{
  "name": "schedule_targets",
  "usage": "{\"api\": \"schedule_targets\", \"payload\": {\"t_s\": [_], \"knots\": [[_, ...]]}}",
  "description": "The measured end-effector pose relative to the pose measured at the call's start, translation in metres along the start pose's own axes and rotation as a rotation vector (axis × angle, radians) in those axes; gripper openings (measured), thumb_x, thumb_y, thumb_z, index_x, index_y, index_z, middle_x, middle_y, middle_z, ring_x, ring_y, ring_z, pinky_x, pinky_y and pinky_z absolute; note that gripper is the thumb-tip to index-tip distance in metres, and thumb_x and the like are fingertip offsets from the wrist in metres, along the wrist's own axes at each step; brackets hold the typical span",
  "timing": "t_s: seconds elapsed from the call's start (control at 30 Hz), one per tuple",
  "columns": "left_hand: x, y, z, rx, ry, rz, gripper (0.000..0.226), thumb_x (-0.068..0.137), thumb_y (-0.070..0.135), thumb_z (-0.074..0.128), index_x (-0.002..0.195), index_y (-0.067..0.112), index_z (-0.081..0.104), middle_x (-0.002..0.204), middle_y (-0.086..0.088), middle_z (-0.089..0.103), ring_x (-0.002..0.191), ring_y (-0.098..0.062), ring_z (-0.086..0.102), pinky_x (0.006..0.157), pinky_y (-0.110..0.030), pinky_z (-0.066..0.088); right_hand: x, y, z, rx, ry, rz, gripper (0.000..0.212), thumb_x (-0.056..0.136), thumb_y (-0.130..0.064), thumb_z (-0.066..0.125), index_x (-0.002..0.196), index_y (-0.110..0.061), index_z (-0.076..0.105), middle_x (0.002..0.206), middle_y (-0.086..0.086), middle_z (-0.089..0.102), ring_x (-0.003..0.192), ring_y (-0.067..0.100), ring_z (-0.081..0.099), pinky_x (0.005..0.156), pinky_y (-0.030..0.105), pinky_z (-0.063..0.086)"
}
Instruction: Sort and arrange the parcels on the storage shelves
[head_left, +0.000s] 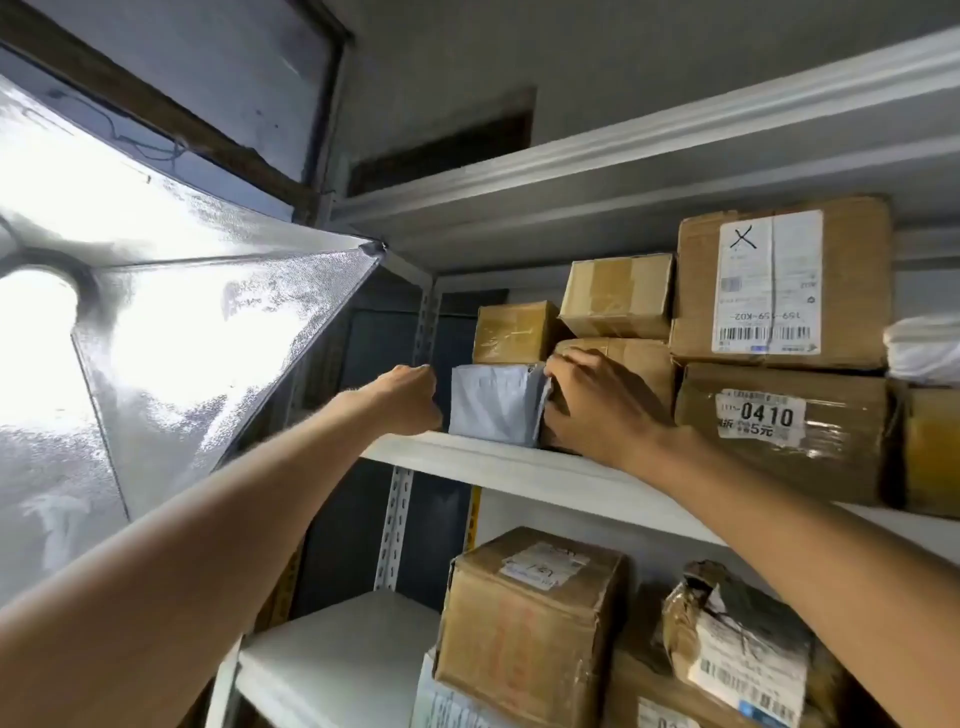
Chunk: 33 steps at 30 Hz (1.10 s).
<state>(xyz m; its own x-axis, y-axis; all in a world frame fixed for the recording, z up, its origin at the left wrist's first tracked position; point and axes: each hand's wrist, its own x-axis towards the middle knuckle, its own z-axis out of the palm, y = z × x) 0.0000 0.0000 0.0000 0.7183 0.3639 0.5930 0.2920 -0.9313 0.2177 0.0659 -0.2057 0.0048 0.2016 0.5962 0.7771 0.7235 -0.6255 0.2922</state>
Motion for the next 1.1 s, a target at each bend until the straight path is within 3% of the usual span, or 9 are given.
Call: {"api": "schedule_targets", "payload": {"t_s": [0.13,0.23,0.37,0.43,0.5,0.6,0.83,0.97,1.1], "knots": [[0.041,-0.014,-0.007,-0.045,0.05,0.021,0.018,0.091,0.015,0.056,0.106,0.006,0.059,0.1,-0.009,0.061,0.078,-0.022,0.058,0.058,-0.03,0.045,0.024,0.003,0.013,-0.077,0.054,0.033,0.02,0.096,-0.02,0.051,0.115,-0.015,0.055,0.116,0.002,0.06,0.101,0.019,0.058,0.071,0.025,0.045],[0.076,-0.015,-0.012,-0.108,0.1,0.071,0.024,0.092,0.023,0.055,0.095,0.002,0.066,0.092,-0.012,0.065,0.081,-0.027,0.06,0.065,-0.035,0.048,0.04,0.003,0.02,-0.134,0.063,0.064,0.02,0.097,-0.022,0.05,0.116,-0.017,0.055,0.113,0.001,0.06,0.095,0.016,0.059,0.067,0.023,0.041],[0.109,-0.003,-0.007,-0.395,0.13,0.132,0.024,0.093,0.034,0.058,0.092,0.012,0.068,0.08,-0.001,0.061,0.071,-0.016,0.054,0.054,-0.021,0.037,0.055,-0.009,0.022,-0.089,-0.032,0.082,0.029,0.098,-0.014,0.049,0.126,-0.009,0.049,0.128,0.008,0.053,0.115,0.02,0.051,0.089,0.026,0.042],[0.125,0.0,0.002,-0.577,0.112,0.167,0.037,0.083,0.04,0.069,0.106,0.011,0.069,0.099,-0.004,0.069,0.084,-0.017,0.062,0.064,-0.023,0.046,0.063,-0.017,0.021,-0.059,-0.091,0.145,0.038,0.098,-0.01,0.046,0.135,-0.004,0.04,0.137,0.013,0.044,0.125,0.024,0.042,0.098,0.027,0.036],[0.139,-0.001,0.014,-0.68,0.09,0.203,0.061,0.066,0.047,0.076,0.114,0.009,0.066,0.106,-0.009,0.069,0.094,-0.025,0.065,0.082,-0.037,0.055,0.071,-0.02,0.024,-0.095,-0.108,0.205,0.052,0.098,-0.008,0.046,0.145,-0.001,0.026,0.144,0.019,0.038,0.132,0.027,0.038,0.104,0.031,0.035],[0.15,0.002,0.024,-0.807,0.043,0.252,0.064,0.07,0.031,0.083,0.124,0.006,0.058,0.114,-0.011,0.067,0.104,-0.029,0.064,0.094,-0.046,0.053,0.08,-0.025,0.031,-0.089,-0.141,0.297,0.065,0.096,-0.001,0.048,0.151,0.0,0.012,0.15,0.023,0.029,0.137,0.032,0.033,0.109,0.037,0.035],[0.153,0.004,0.019,-0.881,-0.012,0.262,0.072,0.078,0.012,0.078,0.139,0.007,0.041,0.134,-0.011,0.052,0.121,-0.029,0.052,0.104,-0.043,0.045,0.099,-0.027,0.044,-0.042,-0.113,0.498,0.08,0.093,0.002,0.05,0.15,0.002,-0.006,0.156,0.023,0.014,0.141,0.034,0.028,0.109,0.041,0.037],[0.153,0.0,0.021,-0.876,-0.027,0.284,0.068,0.081,0.01,0.075,0.139,0.01,0.04,0.133,-0.01,0.051,0.119,-0.026,0.052,0.098,-0.033,0.047,0.116,-0.035,0.048,0.024,-0.043,0.592,0.079,0.092,-0.004,0.056,0.149,0.006,0.003,0.147,0.022,0.03,0.133,0.031,0.039,0.104,0.035,0.041],[0.147,-0.012,0.016,-0.954,-0.008,0.312,0.066,0.074,0.002,0.079,0.132,0.006,0.048,0.122,-0.014,0.06,0.109,-0.026,0.059,0.091,-0.036,0.053,0.122,-0.04,0.047,0.162,0.0,0.681,0.093,0.089,-0.001,0.06,0.151,0.002,-0.009,0.158,0.018,0.014,0.144,0.03,0.021,0.11,0.035,0.031]]}}
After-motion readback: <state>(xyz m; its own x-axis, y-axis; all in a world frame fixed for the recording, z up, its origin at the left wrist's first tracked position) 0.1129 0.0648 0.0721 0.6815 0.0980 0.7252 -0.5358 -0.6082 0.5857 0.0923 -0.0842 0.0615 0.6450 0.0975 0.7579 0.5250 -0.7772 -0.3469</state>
